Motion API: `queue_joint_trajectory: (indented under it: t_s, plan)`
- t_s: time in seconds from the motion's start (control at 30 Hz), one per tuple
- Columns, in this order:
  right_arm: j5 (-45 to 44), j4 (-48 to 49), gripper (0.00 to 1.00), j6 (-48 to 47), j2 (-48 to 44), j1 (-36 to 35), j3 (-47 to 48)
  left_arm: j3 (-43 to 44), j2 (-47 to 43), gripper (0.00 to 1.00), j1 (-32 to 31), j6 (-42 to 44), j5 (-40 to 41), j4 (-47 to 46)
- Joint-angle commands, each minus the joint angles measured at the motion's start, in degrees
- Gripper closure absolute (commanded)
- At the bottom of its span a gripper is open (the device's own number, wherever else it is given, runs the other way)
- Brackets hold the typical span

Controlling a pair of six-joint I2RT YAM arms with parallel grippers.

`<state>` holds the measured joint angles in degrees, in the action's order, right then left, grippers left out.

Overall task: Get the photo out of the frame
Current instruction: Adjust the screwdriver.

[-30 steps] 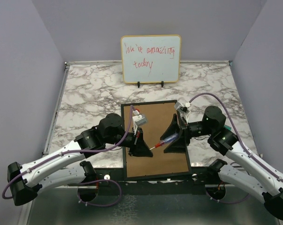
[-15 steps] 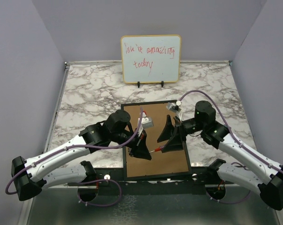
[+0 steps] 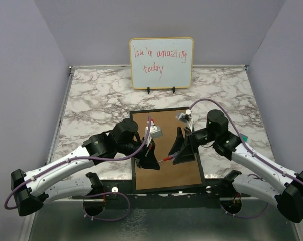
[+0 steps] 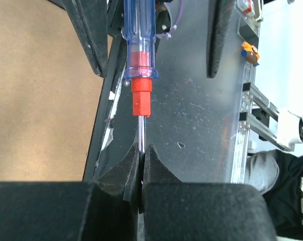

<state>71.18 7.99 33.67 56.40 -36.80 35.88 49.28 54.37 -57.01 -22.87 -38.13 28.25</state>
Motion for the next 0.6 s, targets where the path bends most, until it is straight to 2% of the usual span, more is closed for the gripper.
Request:
queue_joint_trajectory:
  t_s: [0.0, 0.07, 0.23, 0.47, 0.57]
  plan:
    - [-1.42, 6.15, 0.28, 5.06, -0.68, -0.23, -3.06, 1.72, -2.43, 1.0, 0.0, -0.24, 4.21, -1.0]
    - [-1.7, 7.3, 0.3, 5.91, -0.64, -0.21, -3.85, 1.92, -2.6, 1.0, -0.02, -0.49, 4.67, -1.0]
    - [-2.29, 10.74, 0.41, 8.22, -0.94, -0.21, -4.15, 1.62, -2.05, 1.0, -0.02, -0.76, 4.6, -1.0]
    - [-4.71, 2.93, 0.36, 2.42, 1.49, -0.21, -0.05, 2.5, -1.25, 1.0, 0.01, -0.07, 3.51, -1.0]
    - [-3.92, 6.56, 0.46, 4.56, 1.74, -0.25, -0.83, 2.34, -1.02, 1.0, -0.02, -0.11, 3.89, -1.0]
